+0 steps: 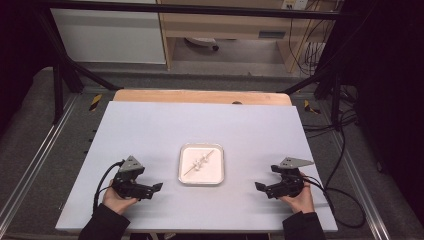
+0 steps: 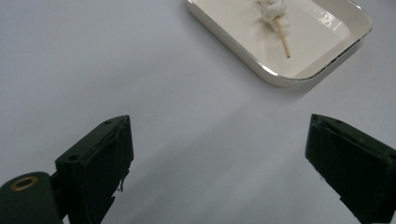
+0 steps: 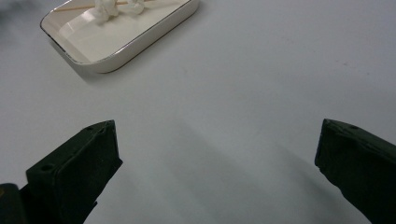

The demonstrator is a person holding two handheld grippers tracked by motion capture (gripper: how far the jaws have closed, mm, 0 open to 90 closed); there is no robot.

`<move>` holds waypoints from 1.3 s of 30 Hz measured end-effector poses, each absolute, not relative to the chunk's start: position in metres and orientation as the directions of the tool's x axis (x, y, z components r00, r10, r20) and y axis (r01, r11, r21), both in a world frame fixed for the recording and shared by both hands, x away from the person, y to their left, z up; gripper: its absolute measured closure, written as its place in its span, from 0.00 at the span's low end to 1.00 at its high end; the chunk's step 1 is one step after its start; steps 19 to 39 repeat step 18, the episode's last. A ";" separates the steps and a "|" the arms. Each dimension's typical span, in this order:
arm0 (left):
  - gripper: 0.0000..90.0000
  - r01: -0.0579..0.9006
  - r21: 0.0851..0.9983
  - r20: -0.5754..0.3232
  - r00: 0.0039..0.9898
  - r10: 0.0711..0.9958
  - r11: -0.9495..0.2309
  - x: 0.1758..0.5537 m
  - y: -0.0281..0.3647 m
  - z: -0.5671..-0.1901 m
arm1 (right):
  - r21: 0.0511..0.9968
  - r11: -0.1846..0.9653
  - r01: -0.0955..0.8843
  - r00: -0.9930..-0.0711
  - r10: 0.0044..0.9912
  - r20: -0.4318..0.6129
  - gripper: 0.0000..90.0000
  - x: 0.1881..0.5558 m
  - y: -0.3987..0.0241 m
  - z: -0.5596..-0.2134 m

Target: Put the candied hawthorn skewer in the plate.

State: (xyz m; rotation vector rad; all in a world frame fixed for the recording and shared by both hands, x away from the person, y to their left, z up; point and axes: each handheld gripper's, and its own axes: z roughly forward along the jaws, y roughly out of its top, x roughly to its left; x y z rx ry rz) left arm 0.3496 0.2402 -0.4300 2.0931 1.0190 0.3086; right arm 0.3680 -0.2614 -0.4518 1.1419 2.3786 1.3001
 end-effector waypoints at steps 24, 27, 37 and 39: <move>0.09 0.546 0.737 -0.077 0.655 0.752 -0.399 0.338 0.262 -0.450 | 0.777 0.331 0.536 -0.689 0.703 0.177 0.00 0.365 -0.263 -0.455; 0.09 0.546 0.737 -0.077 0.655 0.752 -0.399 0.338 0.262 -0.450 | 0.777 0.331 0.536 -0.689 0.703 0.177 0.00 0.365 -0.263 -0.455; 0.09 0.546 0.737 -0.077 0.655 0.752 -0.399 0.338 0.262 -0.450 | 0.777 0.331 0.536 -0.689 0.703 0.177 0.00 0.365 -0.263 -0.455; 0.09 0.546 0.737 -0.077 0.655 0.752 -0.399 0.338 0.262 -0.450 | 0.777 0.331 0.536 -0.689 0.703 0.177 0.00 0.365 -0.263 -0.455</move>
